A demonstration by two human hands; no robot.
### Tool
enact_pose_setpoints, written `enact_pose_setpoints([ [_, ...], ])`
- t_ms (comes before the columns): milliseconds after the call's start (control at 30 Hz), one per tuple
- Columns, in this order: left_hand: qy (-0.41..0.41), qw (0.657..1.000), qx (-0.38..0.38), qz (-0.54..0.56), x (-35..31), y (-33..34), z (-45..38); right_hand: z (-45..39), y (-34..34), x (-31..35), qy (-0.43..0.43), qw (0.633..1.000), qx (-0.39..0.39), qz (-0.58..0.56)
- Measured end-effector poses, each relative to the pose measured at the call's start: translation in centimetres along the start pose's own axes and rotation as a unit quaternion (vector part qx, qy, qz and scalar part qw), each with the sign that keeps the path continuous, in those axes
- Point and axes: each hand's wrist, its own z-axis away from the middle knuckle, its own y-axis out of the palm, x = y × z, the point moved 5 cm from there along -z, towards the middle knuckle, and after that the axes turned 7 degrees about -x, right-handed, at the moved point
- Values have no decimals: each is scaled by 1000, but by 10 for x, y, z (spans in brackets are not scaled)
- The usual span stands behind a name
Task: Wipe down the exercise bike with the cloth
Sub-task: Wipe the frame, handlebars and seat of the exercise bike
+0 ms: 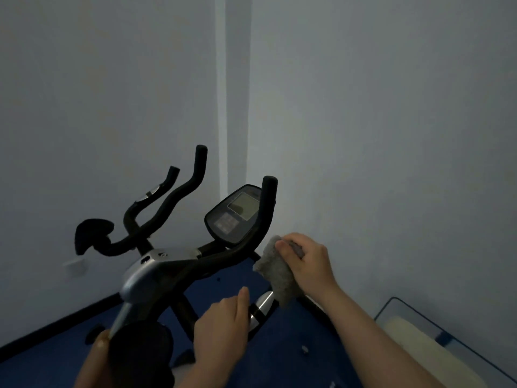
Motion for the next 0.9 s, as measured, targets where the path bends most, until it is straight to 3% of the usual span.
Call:
enact_pose_setpoints([
  [67, 9, 999, -7, -34, -2, -1, 0, 11, 2, -2, 50, 997, -38, -50],
  [200, -7, 999, -2, -53, -2, 0, 0, 43, 21, 0, 116, 971, -190, -85],
  [367, 7, 999, -26, -46, -1, 3, 1, 18, 14, -7, 222, 940, -207, -153],
  [533, -2, 997, -24, -74, -4, 1, 3, 55, 36, -9, 241, 889, -339, -192],
  [600, -15, 997, -25, -70, -2, 1, 2, 51, 35, -15, 273, 875, -338, -214],
  [733, -25, 998, -46, -32, -6, -4, 2, 24, 20, -33, 384, 844, -211, -308],
  [900, 8, 996, -21, -85, -5, -2, 6, 81, 34, -24, 299, 907, -217, -201],
])
